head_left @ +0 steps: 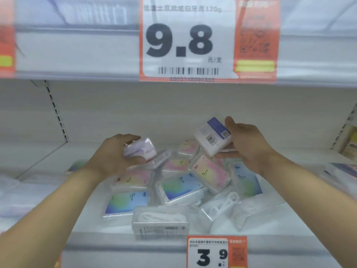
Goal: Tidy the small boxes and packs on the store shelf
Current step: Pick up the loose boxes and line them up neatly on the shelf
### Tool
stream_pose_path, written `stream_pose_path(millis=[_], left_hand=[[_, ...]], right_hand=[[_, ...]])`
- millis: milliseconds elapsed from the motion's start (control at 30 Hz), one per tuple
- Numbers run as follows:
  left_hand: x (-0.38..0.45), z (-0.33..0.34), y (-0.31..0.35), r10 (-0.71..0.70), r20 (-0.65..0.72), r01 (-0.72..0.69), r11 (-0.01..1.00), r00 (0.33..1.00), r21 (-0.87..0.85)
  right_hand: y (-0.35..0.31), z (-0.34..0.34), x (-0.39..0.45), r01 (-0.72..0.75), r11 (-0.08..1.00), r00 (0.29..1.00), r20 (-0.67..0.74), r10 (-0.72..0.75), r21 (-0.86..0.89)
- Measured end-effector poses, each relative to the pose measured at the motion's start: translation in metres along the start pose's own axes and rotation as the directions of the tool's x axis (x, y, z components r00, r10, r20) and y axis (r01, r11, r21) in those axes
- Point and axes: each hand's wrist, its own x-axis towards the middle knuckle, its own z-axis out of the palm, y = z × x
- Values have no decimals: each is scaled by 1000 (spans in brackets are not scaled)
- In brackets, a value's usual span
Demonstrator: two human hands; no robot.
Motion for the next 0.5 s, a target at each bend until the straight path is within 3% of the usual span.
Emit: stream_pose_path(millis=[200,267,367,500], left_hand=[[-24,-17,24,-2,-206,-24,992,978,-123],[-34,-28,31,-5,-249,-30,990,969,-136],[-47,-48,35,-5,-316,-32,994,949,-109],[-64,-83,20,27,-352,-43,998,936,-37]], right_hand=[[4,12,-28,109,994,990,-88,-106,29],[11,21,-35,225,961,960,-135,-247,-160],[11,33,-49,386,821,895,-44,-444,-421],[-9,50,-69,435,697,882,115,-456,-570]])
